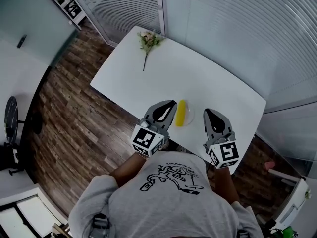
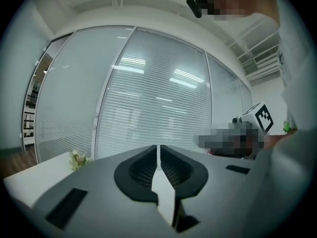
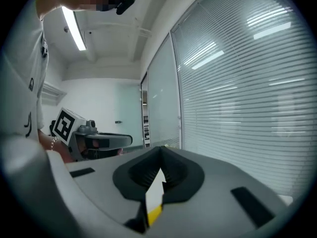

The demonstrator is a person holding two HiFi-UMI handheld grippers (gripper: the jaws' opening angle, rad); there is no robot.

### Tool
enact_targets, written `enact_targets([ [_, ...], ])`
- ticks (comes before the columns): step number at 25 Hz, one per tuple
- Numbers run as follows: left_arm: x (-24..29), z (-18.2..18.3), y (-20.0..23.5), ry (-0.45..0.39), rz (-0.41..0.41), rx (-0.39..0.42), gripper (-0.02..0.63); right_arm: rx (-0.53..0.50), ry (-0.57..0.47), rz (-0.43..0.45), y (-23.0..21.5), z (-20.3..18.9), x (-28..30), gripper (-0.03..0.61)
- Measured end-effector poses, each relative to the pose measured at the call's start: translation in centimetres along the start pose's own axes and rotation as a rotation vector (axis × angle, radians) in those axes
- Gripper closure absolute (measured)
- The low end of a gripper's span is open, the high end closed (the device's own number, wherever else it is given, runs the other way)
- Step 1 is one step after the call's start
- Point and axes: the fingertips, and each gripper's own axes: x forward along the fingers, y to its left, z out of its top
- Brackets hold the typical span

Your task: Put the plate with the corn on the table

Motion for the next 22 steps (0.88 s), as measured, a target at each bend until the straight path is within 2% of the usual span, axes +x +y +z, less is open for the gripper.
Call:
enact_targets([
  [4,-1.2,2.7,-1.0,-0.036,-0.033,-0.029,0.578,-0.034,-0.046,0.011,1.1,2.8,-1.5,0.572],
  [6,-1.7,4.1,-1.5,-0.062,-0.040,-0.014,0.578,-0.057,-0.066,0.009,1.5,4.0,-2.0,0.572],
  [13,-4.0,7.9,-1.9,-0.137,0.034,0.054,0.578,-0.052,-0.112,-0.030,2.0,7.0,-4.2,0.572],
  [22,-4.8,9.7,-2.1,-0.176,0.036,0.031,0.578,-0.046,-0.137,-0.059,2.0,8.4,-5.6,0.573],
])
